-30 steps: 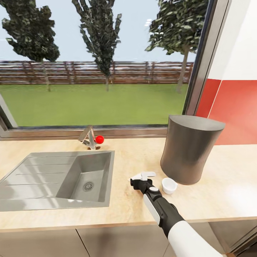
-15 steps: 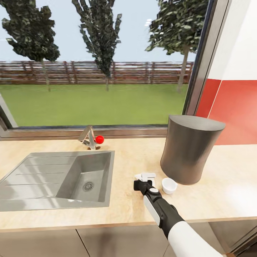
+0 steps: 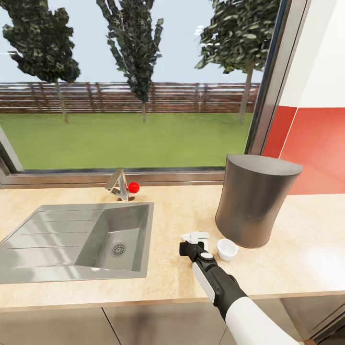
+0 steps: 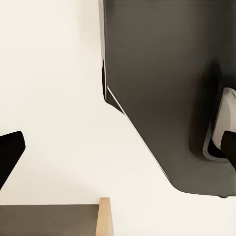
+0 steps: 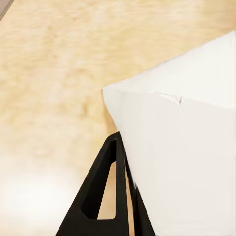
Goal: Set up a coffee station on the kitchen countertop: keep the coffee maker on the countertop, move the bottle of coffee from the kitchen shelf to the counter next to the coffee maker, place a paper coffee filter on top of the coffee maker, put the saucer next to the coffee maker with the coffee cup on the saucer, and place the electric kettle next to the coffee maker.
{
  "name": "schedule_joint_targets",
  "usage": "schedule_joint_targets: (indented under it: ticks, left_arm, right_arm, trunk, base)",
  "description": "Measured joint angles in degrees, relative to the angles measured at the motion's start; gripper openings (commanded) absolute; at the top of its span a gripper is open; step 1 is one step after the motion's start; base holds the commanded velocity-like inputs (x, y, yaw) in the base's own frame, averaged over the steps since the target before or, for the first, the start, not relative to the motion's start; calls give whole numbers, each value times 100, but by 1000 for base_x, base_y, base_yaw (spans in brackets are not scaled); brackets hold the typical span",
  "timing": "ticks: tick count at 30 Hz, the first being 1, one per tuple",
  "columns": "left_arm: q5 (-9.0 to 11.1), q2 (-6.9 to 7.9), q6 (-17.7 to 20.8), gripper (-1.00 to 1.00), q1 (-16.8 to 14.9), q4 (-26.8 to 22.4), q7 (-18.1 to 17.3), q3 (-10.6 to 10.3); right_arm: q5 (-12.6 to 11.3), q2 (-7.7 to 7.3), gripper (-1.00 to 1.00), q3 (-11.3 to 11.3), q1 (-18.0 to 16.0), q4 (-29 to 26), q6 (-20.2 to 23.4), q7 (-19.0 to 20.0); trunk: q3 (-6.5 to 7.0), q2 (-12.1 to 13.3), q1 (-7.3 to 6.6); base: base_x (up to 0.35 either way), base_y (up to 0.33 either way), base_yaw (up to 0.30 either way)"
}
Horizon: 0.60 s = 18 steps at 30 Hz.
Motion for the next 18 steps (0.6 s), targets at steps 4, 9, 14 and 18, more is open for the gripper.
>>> schedule_joint_targets:
  ticks: [4, 9, 14, 18]
  left_arm:
    - [0, 0, -4, 100, 0, -1, -2, 0]
    - [0, 0, -4, 100, 0, -1, -2, 0]
    - [-14, 3, -7, 100, -2, -13, -22, 0]
    - [-28, 41, -35, 100, -14, -46, -19, 0]
  right_arm:
    - [14, 0, -100, 8, 0, -11, 2, 19]
    - [10, 0, -100, 7, 0, -24, 2, 24]
    - [10, 0, -100, 1, -2, -111, 15, 25]
    - [13, 0, -100, 2, -7, -499, 66, 26]
  trunk:
    - [0, 0, 0]
    - [0, 0, 0]
    - [0, 0, 0]
    - [0, 0, 0]
  base:
    - [0, 0, 0]
    - [0, 0, 0]
    - [0, 0, 0]
    - [0, 0, 0]
